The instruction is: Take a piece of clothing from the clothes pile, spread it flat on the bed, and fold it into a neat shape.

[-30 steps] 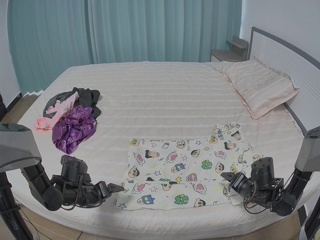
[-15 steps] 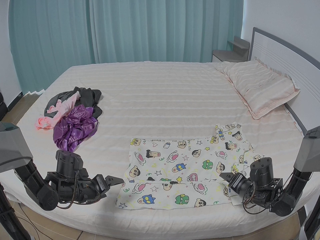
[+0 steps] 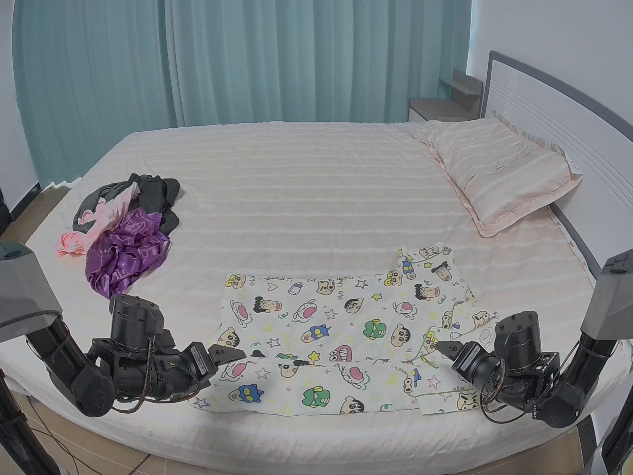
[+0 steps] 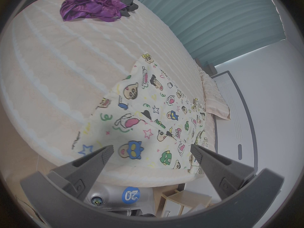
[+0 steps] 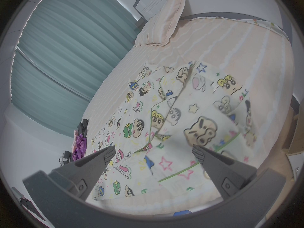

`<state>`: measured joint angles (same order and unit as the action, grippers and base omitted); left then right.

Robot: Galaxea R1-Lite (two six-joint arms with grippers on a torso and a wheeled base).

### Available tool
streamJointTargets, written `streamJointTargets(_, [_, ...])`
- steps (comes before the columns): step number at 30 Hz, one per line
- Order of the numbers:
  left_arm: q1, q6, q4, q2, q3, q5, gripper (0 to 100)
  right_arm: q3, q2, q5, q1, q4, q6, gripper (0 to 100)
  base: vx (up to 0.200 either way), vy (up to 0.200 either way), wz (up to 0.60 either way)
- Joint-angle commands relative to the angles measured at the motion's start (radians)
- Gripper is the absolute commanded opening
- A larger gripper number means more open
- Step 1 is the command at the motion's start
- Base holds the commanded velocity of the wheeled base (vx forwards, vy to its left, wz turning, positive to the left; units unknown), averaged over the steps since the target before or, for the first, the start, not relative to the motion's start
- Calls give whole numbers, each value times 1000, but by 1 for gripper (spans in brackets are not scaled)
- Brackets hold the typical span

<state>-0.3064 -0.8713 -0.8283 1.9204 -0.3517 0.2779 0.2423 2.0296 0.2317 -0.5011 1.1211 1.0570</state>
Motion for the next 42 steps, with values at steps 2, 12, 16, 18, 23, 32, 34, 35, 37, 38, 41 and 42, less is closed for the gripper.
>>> streamJointTargets(2, [0, 0, -2, -26, -15, -52, 100, 2, 0, 0, 1, 2, 0, 100, 0, 0, 0])
streamJointTargets(12, [15, -133, -2, -78, -62, -101, 100, 2, 34, 0, -1, 39, 0, 100, 20, 0, 0])
streamJointTargets(16, [9, -135, -2, -70, -59, -100, 100, 0, 40, 0, -2, 49, 0, 100, 200, 0, 0])
streamJointTargets(18, [6, -130, -2, -69, -59, -105, 100, 0, 38, 0, -2, 49, -2, 100, 200, 0, 0])
streamJointTargets(23, [9, -132, -2, -67, -62, -105, 100, -2, 37, 0, -1, 49, -2, 100, 80, 0, 0])
streamJointTargets(32, [59, -130, -61, 9, -101, -140, 100, -6, 9, 1, -1, 51, -5, 100, 0, 0, 0])
streamJointTargets(34, [84, -124, -91, 54, -130, -155, 100, -6, -2, 1, 1, 51, -6, 100, 0, 0, 0])
streamJointTargets(35, [93, -120, -100, 66, -141, -161, 100, -6, -3, 1, 3, 51, -8, 100, 0, 0, 0])
streamJointTargets(37, [132, -75, -100, 111, -194, -167, 100, -8, -11, 3, 6, 51, -17, 100, 0, 0, 0])
streamJointTargets(38, [141, -57, -95, 126, -217, -167, 100, -6, -12, 3, 6, 51, -20, 100, 0, 0, 0])
streamJointTargets(41, [185, 12, -26, 209, -349, -169, 100, -3, -14, 9, 7, 51, -25, 100, 0, 0, 0])
streamJointTargets(42, [188, 15, -17, 216, -365, -169, 100, -3, -14, 9, 7, 51, -25, 100, 0, 0, 0])
